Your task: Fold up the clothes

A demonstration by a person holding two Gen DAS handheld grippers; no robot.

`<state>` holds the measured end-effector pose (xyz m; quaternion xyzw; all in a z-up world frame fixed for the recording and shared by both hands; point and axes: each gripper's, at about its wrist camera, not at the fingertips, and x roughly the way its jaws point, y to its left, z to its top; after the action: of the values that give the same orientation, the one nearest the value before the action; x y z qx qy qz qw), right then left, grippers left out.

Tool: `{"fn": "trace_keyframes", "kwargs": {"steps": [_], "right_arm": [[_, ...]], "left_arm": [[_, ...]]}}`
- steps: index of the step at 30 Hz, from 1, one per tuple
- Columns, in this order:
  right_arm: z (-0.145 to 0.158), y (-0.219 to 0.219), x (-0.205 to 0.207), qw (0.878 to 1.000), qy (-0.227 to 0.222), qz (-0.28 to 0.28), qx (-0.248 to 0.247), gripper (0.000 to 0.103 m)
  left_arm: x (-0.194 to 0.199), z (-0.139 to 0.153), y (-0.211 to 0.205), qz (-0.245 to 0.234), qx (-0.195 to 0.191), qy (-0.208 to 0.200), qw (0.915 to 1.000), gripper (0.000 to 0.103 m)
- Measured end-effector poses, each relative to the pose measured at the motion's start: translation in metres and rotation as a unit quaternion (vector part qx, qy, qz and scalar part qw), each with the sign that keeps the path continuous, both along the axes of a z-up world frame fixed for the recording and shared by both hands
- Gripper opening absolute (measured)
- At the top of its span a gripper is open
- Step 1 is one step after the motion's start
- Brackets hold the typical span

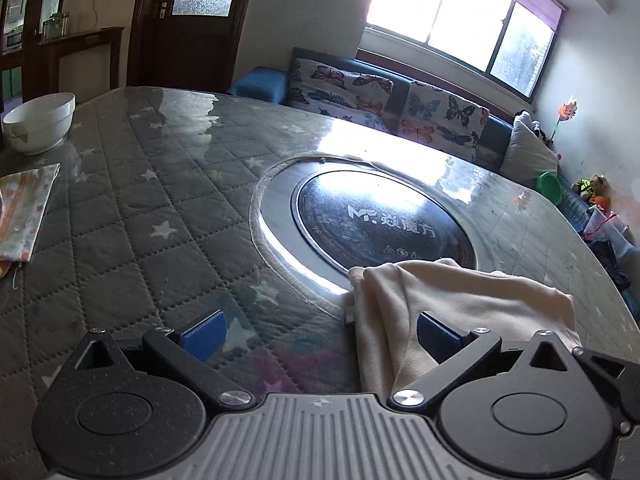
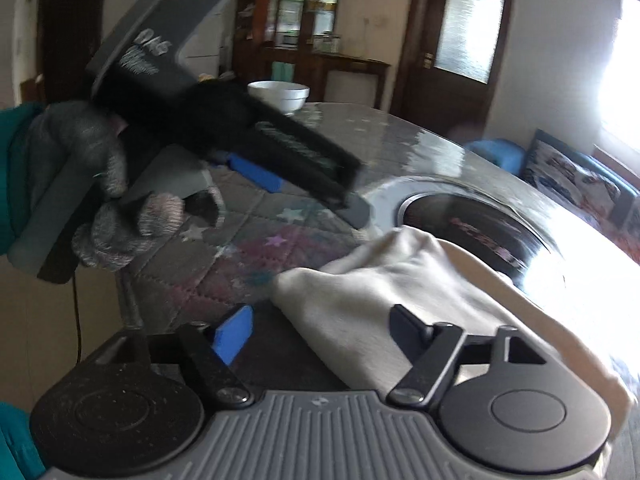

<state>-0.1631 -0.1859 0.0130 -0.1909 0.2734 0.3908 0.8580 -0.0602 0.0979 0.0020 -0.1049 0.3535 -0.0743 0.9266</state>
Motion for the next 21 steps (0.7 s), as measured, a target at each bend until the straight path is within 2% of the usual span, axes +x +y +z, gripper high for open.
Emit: {"fn": "trace_keyframes", "kwargs": {"steps": [3,7,8,9,14,21], "right_arm": [[-0.002,0.000,0.006,0.999,0.030,-0.005,0.023,0.074],[0.003,-0.004,0.005,0.999,0.013,-0.016,0.035,0.076],[0.006,-0.006,0.007,0.999,0.010,-0.020,0.042,0.079],[0.007,-0.008,0.010,0.999,0.013,-0.023,0.046,0.084],[0.000,-0.006,0.024,0.997,0.047,-0.028,0.056,0.085],[0.003,0.005,0.015,0.997,0.051,0.010,0.060,0.084]], "left_arm": [[0.001,-0.003,0.001,0.001,-0.004,0.006,1.0000,0.103],[0.002,-0.006,0.004,0.006,-0.005,0.012,0.9999,0.103],[0.002,-0.006,0.005,0.008,-0.005,0.013,0.9999,0.103],[0.002,-0.006,0.005,0.009,-0.005,0.014,0.9999,0.103],[0.004,-0.007,0.007,0.016,-0.006,0.019,0.9997,0.103],[0.005,-0.009,0.011,0.025,-0.003,0.028,0.9993,0.103]]}}
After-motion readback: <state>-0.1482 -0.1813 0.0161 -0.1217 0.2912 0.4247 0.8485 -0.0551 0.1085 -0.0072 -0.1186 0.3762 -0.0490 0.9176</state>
